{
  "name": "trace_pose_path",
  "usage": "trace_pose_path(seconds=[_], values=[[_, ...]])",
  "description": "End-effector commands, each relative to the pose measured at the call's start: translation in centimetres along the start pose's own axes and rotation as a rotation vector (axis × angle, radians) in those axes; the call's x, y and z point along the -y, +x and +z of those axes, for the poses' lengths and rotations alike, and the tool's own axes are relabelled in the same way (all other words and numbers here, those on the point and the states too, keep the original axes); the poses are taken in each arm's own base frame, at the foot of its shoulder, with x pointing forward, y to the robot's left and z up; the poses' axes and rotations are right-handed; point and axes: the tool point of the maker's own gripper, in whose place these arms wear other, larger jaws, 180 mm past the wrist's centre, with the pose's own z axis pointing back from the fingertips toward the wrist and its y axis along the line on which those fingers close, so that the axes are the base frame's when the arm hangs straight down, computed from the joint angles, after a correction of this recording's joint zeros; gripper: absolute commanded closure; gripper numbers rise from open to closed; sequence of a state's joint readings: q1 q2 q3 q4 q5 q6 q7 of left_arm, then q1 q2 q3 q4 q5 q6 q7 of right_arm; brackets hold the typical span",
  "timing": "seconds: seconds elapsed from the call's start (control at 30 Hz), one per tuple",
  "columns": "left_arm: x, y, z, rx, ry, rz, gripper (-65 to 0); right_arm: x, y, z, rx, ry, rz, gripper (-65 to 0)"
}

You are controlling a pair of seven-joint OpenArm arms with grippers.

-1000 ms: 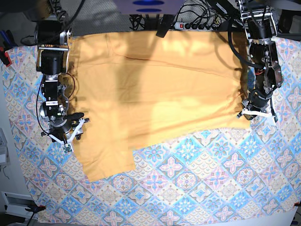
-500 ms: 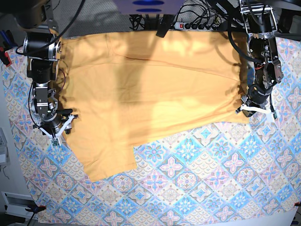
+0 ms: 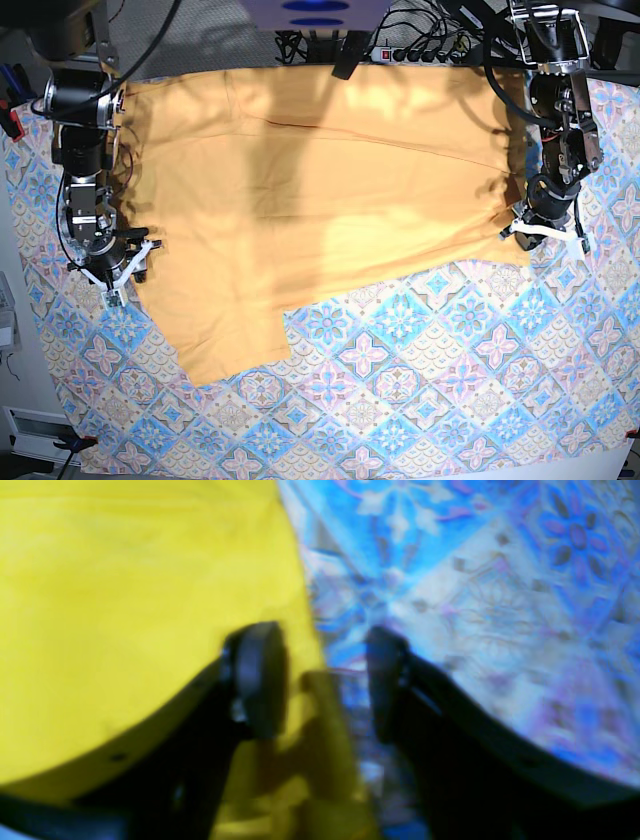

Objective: Fold the T-shirt properly
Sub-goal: 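Lower both grippers and grasp the shirt's side edges, then lift both side edges and pull them toward the collar end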

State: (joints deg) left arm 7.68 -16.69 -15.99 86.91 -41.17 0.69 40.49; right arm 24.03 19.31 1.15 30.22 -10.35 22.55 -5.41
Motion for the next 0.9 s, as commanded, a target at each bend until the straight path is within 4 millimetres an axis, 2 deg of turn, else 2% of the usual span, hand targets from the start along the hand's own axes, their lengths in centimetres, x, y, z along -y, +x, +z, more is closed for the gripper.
trace_pose_path(seconds=[0.0, 0.1, 0.23, 0.3, 0.43, 0.57, 0.77, 0.87], values=[[0.4, 1.9, 0.3, 0.053, -0.014, -0.012, 0.0, 0.5, 0.8, 0.1, 0.012, 0.023, 0.001, -20.6], [0.4, 1.9, 0.3, 0.053, -0.014, -0.012, 0.0, -1.1, -0.5, 0.1, -0.008, 0.103, -0.05, -13.5], [0.4, 1.9, 0.3, 0.053, -0.014, -0.012, 0.0, -1.7, 0.5, 0.2, 0.036, 0.14, -0.135, -11.0], [0.4, 1.9, 0.3, 0.053, -0.014, -0.012, 0.0, -2.0, 0.8, 0.3, 0.054, 0.16, -0.172, -7.6], [0.4, 1.9, 0.3, 0.053, -0.014, -0.012, 0.0, -1.5, 0.9, 0.5, 0.059, 0.16, -0.166, -0.2], [0.4, 1.9, 0.3, 0.053, -0.014, -0.012, 0.0, -1.1, 2.3, 1.1, 0.112, 0.147, -0.137, -0.4], [0.4, 1.9, 0.3, 0.053, -0.014, -0.012, 0.0, 2.3, 5.2, 2.9, 0.17, 0.066, -0.14, -0.4], [0.4, 1.9, 0.3, 0.055, -0.015, -0.013, 0.0, 2.7, 5.0, 4.0, 0.173, 0.046, -0.111, -0.4]])
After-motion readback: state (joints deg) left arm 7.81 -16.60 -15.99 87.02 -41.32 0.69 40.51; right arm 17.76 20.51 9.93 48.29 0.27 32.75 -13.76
